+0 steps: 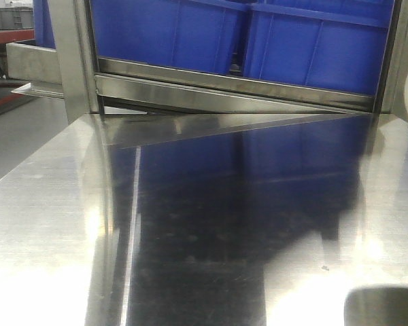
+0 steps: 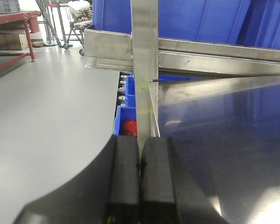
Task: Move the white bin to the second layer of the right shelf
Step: 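Lift the white bin off the table with the right gripper, then turn the base away from the table, holding the bin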
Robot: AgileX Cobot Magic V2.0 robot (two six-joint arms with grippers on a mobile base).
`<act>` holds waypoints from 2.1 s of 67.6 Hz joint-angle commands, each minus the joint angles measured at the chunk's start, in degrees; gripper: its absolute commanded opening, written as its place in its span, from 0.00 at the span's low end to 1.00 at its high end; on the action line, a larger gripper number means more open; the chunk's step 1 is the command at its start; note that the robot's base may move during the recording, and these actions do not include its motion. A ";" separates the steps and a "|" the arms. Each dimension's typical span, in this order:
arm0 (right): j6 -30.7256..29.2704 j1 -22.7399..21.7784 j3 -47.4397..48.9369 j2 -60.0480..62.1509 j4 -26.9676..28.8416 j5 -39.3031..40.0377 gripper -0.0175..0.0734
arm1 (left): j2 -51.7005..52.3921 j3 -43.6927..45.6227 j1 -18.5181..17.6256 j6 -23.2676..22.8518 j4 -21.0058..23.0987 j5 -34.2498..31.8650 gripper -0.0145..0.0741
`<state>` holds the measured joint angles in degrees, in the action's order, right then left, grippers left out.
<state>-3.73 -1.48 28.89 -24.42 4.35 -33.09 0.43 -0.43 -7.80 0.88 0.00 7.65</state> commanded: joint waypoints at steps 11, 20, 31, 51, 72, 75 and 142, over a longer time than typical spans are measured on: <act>3.08 -0.42 1.65 -0.04 -3.57 5.79 0.24 | 0.87 -2.11 -0.04 -0.17 0.00 -4.91 0.26; 3.08 -0.42 1.65 -0.04 -3.41 5.79 0.24 | 0.87 -2.11 -0.04 -0.17 0.00 -4.91 0.26; 3.08 -0.42 1.65 -0.04 -3.41 5.79 0.24 | 0.87 -2.11 -0.04 -0.17 0.00 -4.91 0.26; 3.08 -0.42 1.65 -0.04 -3.41 5.79 0.24 | 0.87 -2.11 -0.04 -0.17 0.00 -4.91 0.26; 3.08 -0.42 1.65 -0.04 -3.41 5.79 0.24 | 0.87 -2.11 -0.04 -0.17 0.00 -4.91 0.26; 3.08 -0.42 1.65 -0.04 -3.41 5.79 0.24 | 0.87 -2.11 -0.04 -0.17 0.00 -4.91 0.26; 3.08 -0.42 1.65 -0.04 -3.41 5.79 0.24 | 0.87 -2.11 -0.04 -0.17 0.00 -4.91 0.26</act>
<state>-0.87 -1.48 28.89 -24.36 1.35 -33.09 0.43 -0.43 -7.80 0.88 0.00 7.65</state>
